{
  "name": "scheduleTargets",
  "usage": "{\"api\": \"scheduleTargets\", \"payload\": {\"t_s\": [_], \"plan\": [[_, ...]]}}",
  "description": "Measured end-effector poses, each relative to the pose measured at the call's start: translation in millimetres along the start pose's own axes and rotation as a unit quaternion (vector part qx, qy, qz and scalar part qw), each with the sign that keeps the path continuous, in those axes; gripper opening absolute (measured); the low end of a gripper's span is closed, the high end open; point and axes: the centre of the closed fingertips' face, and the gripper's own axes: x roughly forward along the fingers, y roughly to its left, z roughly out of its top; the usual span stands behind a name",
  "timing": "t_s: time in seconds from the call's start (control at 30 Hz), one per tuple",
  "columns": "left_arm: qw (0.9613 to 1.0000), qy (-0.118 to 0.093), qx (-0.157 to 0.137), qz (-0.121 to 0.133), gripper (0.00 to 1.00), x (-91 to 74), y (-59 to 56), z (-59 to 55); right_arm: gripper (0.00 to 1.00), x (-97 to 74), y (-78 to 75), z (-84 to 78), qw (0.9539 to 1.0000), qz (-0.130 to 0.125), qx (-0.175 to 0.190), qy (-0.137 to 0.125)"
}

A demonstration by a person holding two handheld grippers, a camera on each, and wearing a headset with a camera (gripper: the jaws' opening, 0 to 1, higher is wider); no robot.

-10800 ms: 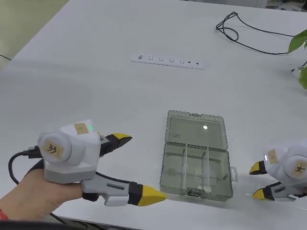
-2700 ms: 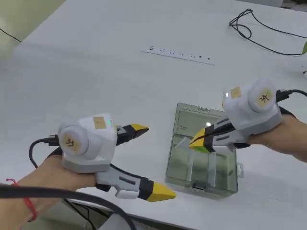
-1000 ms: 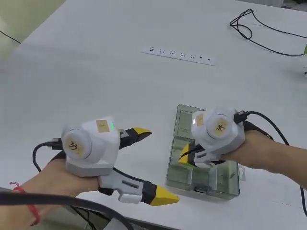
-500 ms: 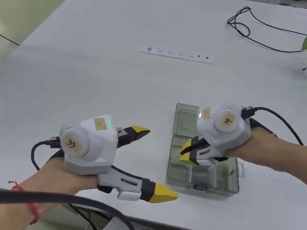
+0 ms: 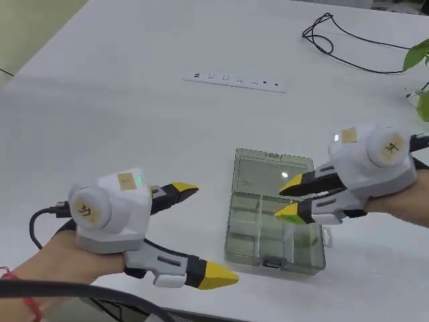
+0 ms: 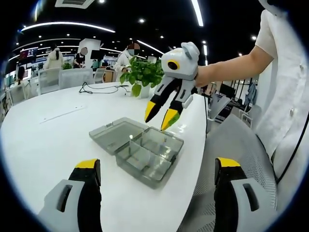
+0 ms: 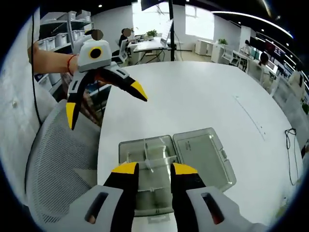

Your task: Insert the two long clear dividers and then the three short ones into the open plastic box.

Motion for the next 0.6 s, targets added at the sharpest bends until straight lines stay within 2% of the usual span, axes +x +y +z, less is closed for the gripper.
{"api": "scheduleTargets", "payload": {"t_s": [0.1,0.33,0.6], "plan": [[1.0000,0.003,0.001,0.000,1.00,-0.5,-0.3,-1.1,0.32,-13.1,-0.9,-13.0,0.9999,-0.005,0.005,0.007],[1.0000,0.002,0.001,-0.002,1.00,-0.6,-1.5,0.2,0.39,-41.2,-2.8,-60.9,0.9987,-0.014,0.013,0.047],[1.0000,0.004,0.001,-0.003,1.00,0.6,-1.0,1.1,0.44,-57.9,-0.8,-104.6,0.9950,-0.018,0.008,0.097]]}}
